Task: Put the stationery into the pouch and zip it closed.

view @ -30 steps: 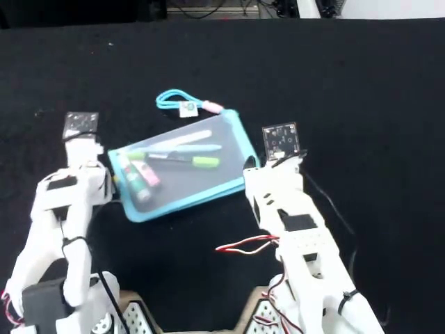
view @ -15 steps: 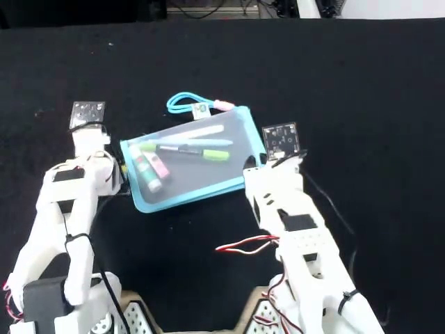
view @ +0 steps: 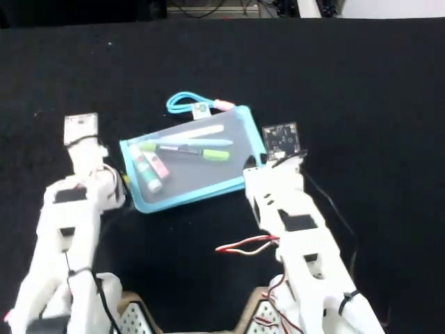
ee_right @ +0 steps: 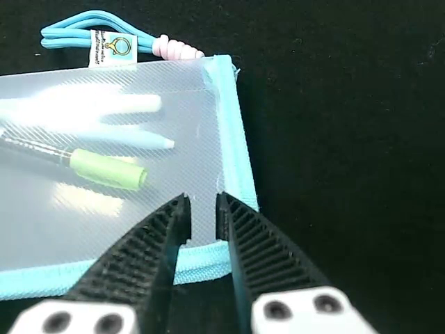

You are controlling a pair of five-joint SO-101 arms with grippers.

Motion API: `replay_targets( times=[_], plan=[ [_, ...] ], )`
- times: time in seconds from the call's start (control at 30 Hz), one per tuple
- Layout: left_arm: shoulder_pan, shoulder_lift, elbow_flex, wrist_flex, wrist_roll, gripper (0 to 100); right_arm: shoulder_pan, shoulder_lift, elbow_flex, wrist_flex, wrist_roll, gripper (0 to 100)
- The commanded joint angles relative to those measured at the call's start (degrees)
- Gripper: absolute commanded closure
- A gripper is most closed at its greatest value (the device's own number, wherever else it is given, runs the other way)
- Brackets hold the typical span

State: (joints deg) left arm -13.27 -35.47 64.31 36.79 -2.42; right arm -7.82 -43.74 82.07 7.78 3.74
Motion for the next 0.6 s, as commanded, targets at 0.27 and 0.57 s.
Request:
replay_targets(
  times=[0.27, 0.57],
  plan=[
    [2.42, -20.22, 9.98, -0.79, 1.14, 78, 1.14, -1.89, -0.75, -1.41, 0.26, 93.1],
    [2.42, -31.3, 15.78, -0.79, 0.79, 78, 1.14, -1.89, -0.75, -1.05, 0.26, 93.1]
  ],
)
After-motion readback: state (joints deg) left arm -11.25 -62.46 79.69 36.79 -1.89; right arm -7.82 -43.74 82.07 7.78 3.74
